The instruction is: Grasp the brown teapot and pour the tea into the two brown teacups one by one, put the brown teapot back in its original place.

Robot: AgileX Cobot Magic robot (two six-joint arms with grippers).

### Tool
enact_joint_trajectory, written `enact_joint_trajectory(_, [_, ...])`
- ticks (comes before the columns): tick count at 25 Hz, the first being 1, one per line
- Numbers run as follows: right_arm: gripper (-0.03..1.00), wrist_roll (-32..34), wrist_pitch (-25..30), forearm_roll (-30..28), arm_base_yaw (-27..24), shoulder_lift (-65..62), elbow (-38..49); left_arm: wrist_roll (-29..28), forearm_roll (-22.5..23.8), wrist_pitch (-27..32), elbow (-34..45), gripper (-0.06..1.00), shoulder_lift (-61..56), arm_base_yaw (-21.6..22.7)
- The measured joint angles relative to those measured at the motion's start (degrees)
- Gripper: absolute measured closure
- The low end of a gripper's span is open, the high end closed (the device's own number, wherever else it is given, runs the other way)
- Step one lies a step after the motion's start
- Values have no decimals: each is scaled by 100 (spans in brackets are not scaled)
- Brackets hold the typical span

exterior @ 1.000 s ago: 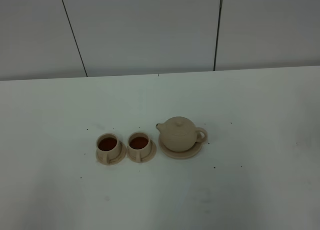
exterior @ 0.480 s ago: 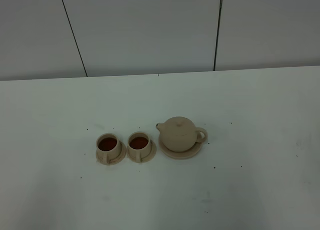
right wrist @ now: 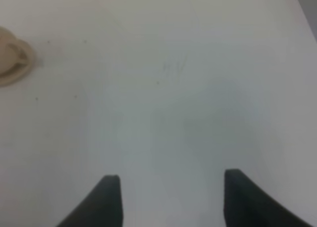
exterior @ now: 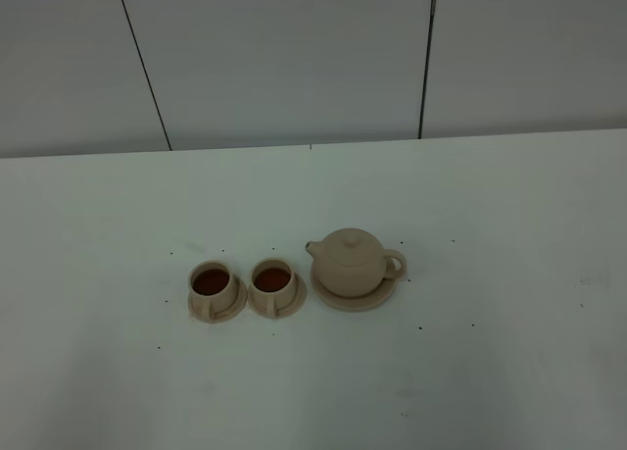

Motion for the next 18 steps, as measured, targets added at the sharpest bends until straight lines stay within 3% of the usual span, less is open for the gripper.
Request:
enact_joint_trajectory(6, [52, 335, 44, 0, 0, -646, 453, 0, 0, 0, 0, 62, 0, 0])
enact_joint_trajectory(18, [52, 485, 52, 0, 0, -677, 583, 0, 0, 0, 0, 62, 0, 0])
